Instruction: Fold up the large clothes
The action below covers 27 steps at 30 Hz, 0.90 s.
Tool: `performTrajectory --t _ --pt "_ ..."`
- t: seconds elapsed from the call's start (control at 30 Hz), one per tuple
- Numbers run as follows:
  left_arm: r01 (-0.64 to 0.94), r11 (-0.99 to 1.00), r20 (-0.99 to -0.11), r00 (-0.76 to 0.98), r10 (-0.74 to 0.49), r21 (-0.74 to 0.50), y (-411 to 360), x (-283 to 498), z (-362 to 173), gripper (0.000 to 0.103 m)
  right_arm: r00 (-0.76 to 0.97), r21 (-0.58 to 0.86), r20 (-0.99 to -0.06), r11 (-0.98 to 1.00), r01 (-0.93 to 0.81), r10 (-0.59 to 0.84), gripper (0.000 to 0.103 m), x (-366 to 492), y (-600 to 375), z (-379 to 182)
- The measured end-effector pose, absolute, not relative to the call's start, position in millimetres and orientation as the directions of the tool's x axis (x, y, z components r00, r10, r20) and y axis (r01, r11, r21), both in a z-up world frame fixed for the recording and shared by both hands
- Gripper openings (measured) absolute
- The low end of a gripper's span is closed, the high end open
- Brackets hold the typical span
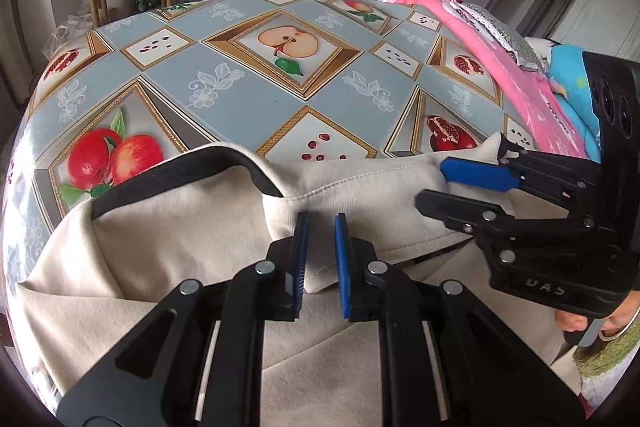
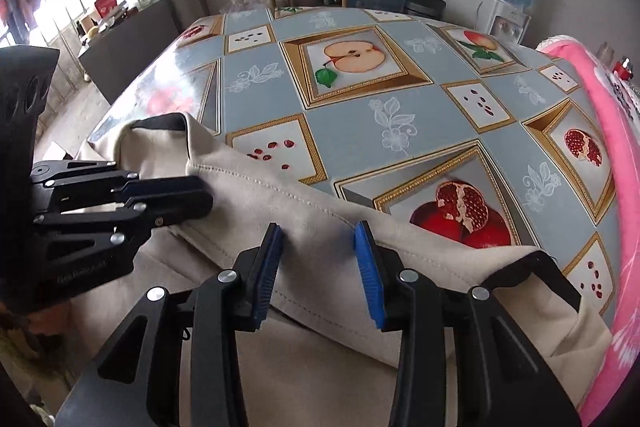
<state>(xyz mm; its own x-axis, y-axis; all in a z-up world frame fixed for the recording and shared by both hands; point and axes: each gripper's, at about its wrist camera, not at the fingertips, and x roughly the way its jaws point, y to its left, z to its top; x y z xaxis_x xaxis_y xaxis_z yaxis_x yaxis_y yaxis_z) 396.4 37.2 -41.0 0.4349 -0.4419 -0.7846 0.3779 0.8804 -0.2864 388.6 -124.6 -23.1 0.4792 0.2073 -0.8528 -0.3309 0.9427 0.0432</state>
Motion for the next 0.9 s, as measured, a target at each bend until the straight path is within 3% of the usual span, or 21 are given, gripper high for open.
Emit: performTrajectory --t 0.17,0.33,0.53,0.6,0.67,0.77,0.9 --pt "0.37 0.868 -0.77 0.426 -0.475 -0.331 42.2 397.8 -42.8 0.013 0.458 0.019 -0.871 0.943 -0.332 0.179 0.037 376.9 -131.3 -30.5" --pt "0.38 0.858 -0.766 0.415 -0.491 -0.345 39.0 394.1 -38.0 0.013 0.441 0.098 -0.866 0.946 -0.308 0.233 0.037 379.2 -142.8 -34.5" --pt "0.393 0.865 -0.786 0.405 -0.466 -0.31 32.3 391.7 -40.5 0.013 0.467 0.037 -0.87 0.965 -0.258 0.158 0.037 370.3 -166.5 -26.3" --pt "0.394 0.862 -0.784 0.402 -0.473 -0.318 33.2 392.4 -41.3 0.013 0.44 0.086 -0.879 0.968 -0.235 0.185 0.037 370.9 -187.7 -33.7" --pt "0.394 0.86 -0.782 0.4 -0.478 -0.325 34.1 392.7 -41.9 0.013 0.432 0.137 -0.875 0.968 -0.209 0.217 0.03 371.8 -202.0 -33.6" --pt "0.385 0.86 -0.78 0.398 -0.483 -0.336 36.3 393.1 -42.2 0.013 0.459 0.083 -0.876 0.984 -0.156 0.147 0.03 371.1 -205.6 -24.6" --pt "0.345 0.864 -0.782 0.39 -0.486 -0.366 41.8 394.9 -37.6 0.013 0.478 0.16 -0.857 0.981 -0.106 0.192 0.032 362.5 -218.0 -3.4"
